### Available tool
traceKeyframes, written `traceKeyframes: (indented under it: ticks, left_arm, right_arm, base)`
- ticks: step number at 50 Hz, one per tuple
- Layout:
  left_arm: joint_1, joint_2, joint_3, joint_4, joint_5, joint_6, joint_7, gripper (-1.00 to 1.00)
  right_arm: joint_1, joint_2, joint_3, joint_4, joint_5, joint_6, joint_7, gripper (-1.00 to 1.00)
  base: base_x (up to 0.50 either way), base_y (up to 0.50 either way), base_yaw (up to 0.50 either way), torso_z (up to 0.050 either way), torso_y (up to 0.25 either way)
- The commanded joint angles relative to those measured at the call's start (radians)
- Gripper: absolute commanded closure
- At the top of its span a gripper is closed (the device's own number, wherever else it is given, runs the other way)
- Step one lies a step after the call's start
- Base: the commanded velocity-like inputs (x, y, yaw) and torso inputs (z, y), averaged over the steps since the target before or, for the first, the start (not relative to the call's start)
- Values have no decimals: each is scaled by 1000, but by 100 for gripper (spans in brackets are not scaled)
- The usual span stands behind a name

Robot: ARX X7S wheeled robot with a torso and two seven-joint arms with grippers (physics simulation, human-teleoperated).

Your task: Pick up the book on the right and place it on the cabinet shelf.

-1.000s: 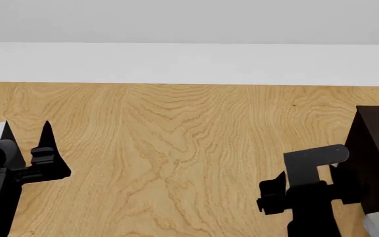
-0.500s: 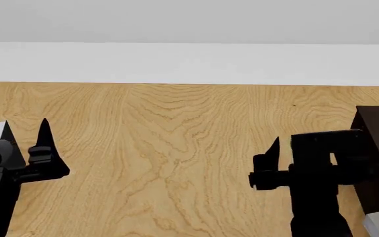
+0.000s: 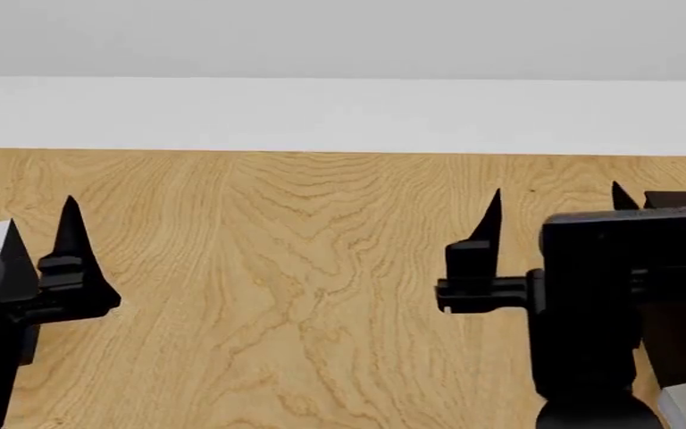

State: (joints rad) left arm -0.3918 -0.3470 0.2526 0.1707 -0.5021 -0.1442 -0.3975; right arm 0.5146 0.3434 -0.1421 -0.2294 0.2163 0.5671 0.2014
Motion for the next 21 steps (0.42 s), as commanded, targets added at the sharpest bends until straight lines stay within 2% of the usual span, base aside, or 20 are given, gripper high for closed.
traceKeyframes:
  ticks: [1, 21]
  left_arm:
    - [13, -10, 1, 51, -17, -9, -5, -100]
    - [27, -23, -5, 111, -29, -4, -16, -100]
  right_arm:
    - [-16, 7, -4, -113, 15, 40, 9, -100]
    - [-44, 17, -29, -279, 17, -20, 2, -100]
  base:
    - [0, 0, 0, 0, 0]
    - [0, 0, 0, 0, 0]
